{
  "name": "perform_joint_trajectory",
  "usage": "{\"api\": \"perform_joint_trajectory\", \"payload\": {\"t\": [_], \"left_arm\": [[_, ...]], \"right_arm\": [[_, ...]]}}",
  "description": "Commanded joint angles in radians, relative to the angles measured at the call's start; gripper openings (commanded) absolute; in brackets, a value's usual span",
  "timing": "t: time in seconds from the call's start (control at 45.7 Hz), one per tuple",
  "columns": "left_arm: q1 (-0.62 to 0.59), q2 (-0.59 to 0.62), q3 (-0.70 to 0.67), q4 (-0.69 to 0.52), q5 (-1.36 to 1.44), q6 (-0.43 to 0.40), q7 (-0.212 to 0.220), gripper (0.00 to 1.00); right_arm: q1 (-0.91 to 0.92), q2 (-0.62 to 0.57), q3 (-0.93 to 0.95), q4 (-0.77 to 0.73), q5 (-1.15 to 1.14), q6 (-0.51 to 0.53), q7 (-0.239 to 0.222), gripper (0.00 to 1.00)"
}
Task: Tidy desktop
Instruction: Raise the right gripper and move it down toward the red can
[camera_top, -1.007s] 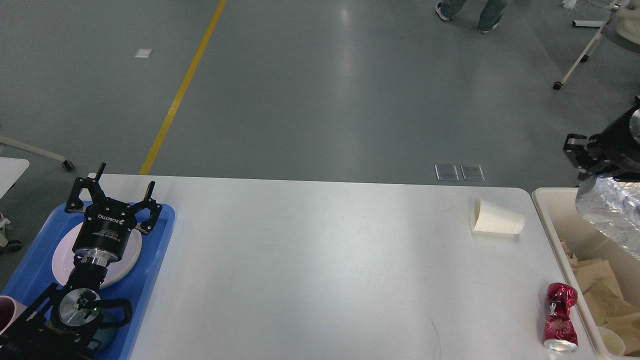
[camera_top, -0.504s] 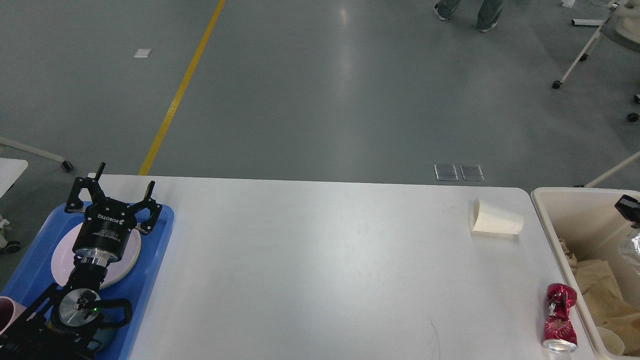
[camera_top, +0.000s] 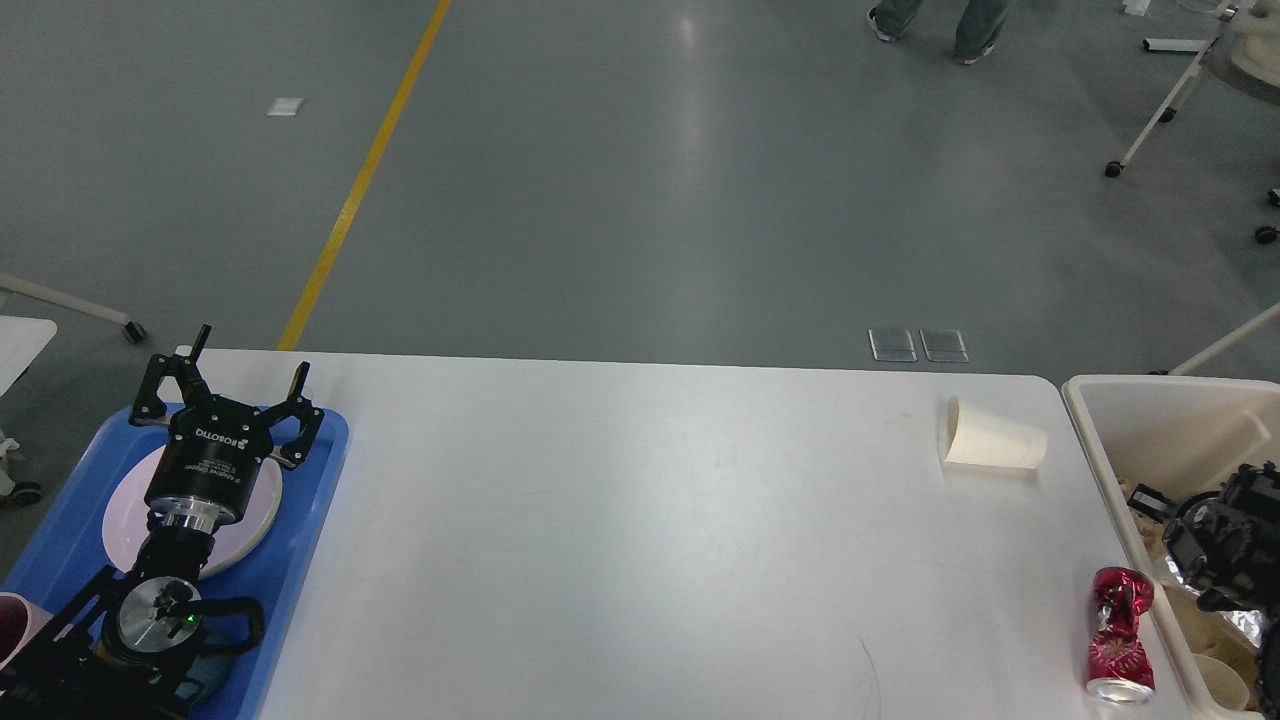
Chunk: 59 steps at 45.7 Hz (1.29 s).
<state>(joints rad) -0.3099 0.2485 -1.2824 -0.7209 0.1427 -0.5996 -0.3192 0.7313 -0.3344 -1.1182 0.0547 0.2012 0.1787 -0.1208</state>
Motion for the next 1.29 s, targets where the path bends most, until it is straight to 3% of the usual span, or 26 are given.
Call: {"api": "perform_joint_trajectory", "payload": {"t": [0.0, 0.153, 0.175, 0.263, 0.328, 0.788, 1.073, 1.27], "left_arm": [[0.0, 0.0, 0.0, 0.0, 0.0, -0.002, 0.0, 0.96], [0.0, 0.0, 0.0, 0.0, 0.0, 0.0, 0.002, 0.96], [0.0, 0.0, 0.0, 0.0, 0.0, 0.0, 0.0, 0.96], [0.0, 0.0, 0.0, 0.0, 0.0, 0.0, 0.002, 0.96], [0.0, 0.0, 0.0, 0.0, 0.0, 0.0, 0.0, 0.96], [0.0, 0.0, 0.0, 0.0, 0.0, 0.0, 0.0, 0.96], [0.0, 0.0, 0.0, 0.0, 0.0, 0.0, 0.002, 0.96], [0.0, 0.0, 0.0, 0.0, 0.0, -0.002, 0.002, 0.96]], "right_arm": [[-0.007, 0.009, 0.0, 0.001, 0.003, -0.018, -0.011, 0.0], [-0.007, 0.008, 0.008, 0.001, 0.003, -0.025, -0.013, 0.0], [-0.007, 0.006, 0.008, 0.001, 0.001, -0.031, -0.013, 0.05], [-0.009, 0.006, 0.008, 0.002, 0.001, -0.103, -0.008, 0.69], [-0.01, 0.008, 0.008, 0.005, 0.001, -0.163, -0.007, 1.0], [0.017, -0.006, 0.008, 0.062, -0.003, -0.162, -0.01, 1.0], [0.298, -0.12, 0.0, 0.404, -0.022, -0.113, -0.011, 1.0], [0.649, -0.153, -0.09, 0.729, -0.094, 0.001, -0.013, 1.0]]}}
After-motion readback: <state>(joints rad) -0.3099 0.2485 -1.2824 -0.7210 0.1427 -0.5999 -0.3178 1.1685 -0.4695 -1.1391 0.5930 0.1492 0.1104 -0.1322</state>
